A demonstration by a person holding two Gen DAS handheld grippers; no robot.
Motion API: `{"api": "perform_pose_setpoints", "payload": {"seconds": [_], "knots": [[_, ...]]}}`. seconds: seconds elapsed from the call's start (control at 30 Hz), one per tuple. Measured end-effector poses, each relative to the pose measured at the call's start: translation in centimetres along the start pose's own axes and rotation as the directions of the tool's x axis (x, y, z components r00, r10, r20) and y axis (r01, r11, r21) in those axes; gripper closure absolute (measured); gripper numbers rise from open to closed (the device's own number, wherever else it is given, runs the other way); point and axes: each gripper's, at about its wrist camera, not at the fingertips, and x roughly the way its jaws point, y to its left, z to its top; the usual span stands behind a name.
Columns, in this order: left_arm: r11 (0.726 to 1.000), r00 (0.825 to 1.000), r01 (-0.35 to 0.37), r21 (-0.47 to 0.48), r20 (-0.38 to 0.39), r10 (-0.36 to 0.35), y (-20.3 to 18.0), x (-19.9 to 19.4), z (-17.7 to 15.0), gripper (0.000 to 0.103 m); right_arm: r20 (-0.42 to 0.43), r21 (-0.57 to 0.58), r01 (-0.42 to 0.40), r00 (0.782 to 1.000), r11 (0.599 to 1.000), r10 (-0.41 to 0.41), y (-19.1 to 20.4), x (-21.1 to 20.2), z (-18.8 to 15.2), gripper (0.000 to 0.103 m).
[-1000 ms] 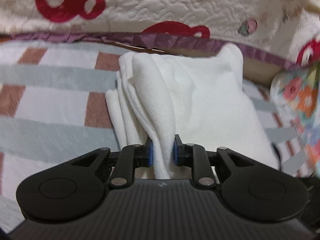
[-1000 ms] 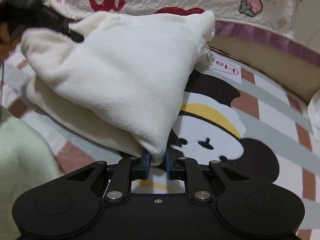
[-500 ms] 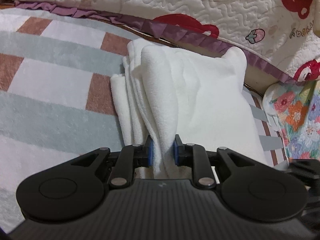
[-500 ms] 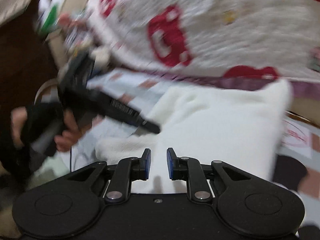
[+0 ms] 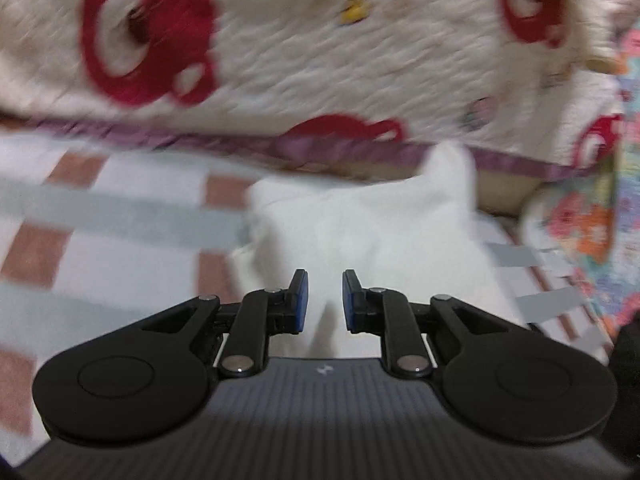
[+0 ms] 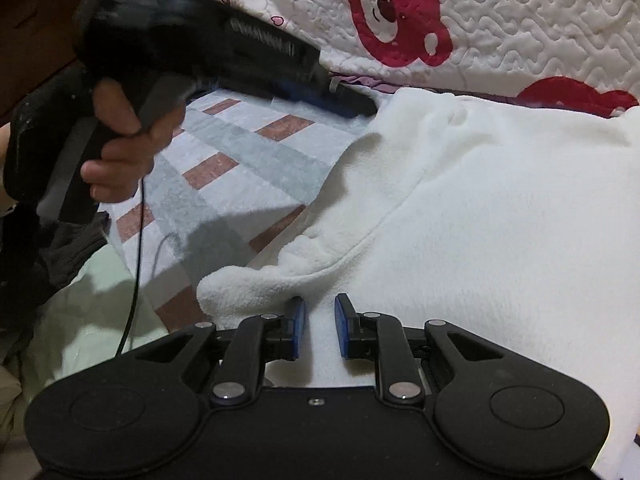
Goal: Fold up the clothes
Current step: 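Open both grippers and release the folded fleece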
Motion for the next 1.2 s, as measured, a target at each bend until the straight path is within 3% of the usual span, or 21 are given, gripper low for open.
{"api": "perform_pose_setpoints", "payload": {"seconds": [0.1, 0.13, 0.2, 0.3, 0.4, 0.57, 0.7, 0.87, 0.97, 1.2], "knots": [[0.995, 0.992, 0.089, -0.04, -0.088, -0.092, -0.7, 1.3, -1.1, 0.085, -0.012, 0.003, -0.024, 1.0, 1.0, 0.024, 0.1, 0.0, 0.3, 0.081], [0.997, 0.989, 0.062, -0.042, -0.134, -0.067, -0.8, 1.9, -1.7, 0.085, -0.017, 0.004, -0.034, 0.999, 0.999, 0.034, 0.1, 0.0, 0.4, 0.081], [1.0, 0.977, -0.014, -0.013, -0.215, 0.011, -0.8, 3.2, -2.8, 0.087, -0.057, 0.034, -0.131, 0.989, 0.991, 0.133, 0.0, -0.2, 0.3, 0.081], [0.999, 0.98, -0.022, 0.025, -0.198, 0.027, -0.6, 3.5, -3.5, 0.087, -0.099, 0.116, -0.265, 0.956, 0.957, 0.277, -0.9, -1.2, 0.1, 0.081], [0.998, 0.978, -0.036, 0.049, -0.203, 0.045, -0.7, 3.7, -3.2, 0.088, -0.08, 0.106, -0.171, 0.98, 0.98, 0.18, -4.5, -1.5, 1.6, 0.081], [0.995, 0.977, -0.046, 0.089, -0.204, 0.063, -0.8, 3.9, -3.3, 0.088, -0.045, 0.092, -0.012, 0.999, 0.996, 0.016, -10.5, -2.0, 4.0, 0.066], [0.998, 0.978, -0.056, 0.041, -0.201, 0.063, -0.5, 4.1, -3.5, 0.088, -0.017, 0.086, 0.117, 0.993, 0.989, -0.116, -15.4, -2.4, 6.0, 0.066], [0.999, 0.976, -0.049, 0.024, -0.213, 0.053, 0.2, 4.1, -3.3, 0.089, 0.02, 0.085, 0.273, 0.961, 0.958, -0.276, -21.4, -2.9, 8.4, 0.066], [0.999, 0.977, -0.043, -0.01, -0.212, 0.04, 0.8, 4.2, -3.4, 0.089, 0.047, 0.205, 0.272, 0.957, 0.94, -0.287, -23.1, -0.8, 8.6, 0.067], [0.999, 0.975, -0.041, -0.021, -0.217, 0.035, 1.1, 4.4, -3.4, 0.09, 0.063, 0.215, 0.286, 0.95, 0.934, -0.305, -25.0, 2.0, 10.3, 0.059]]}}
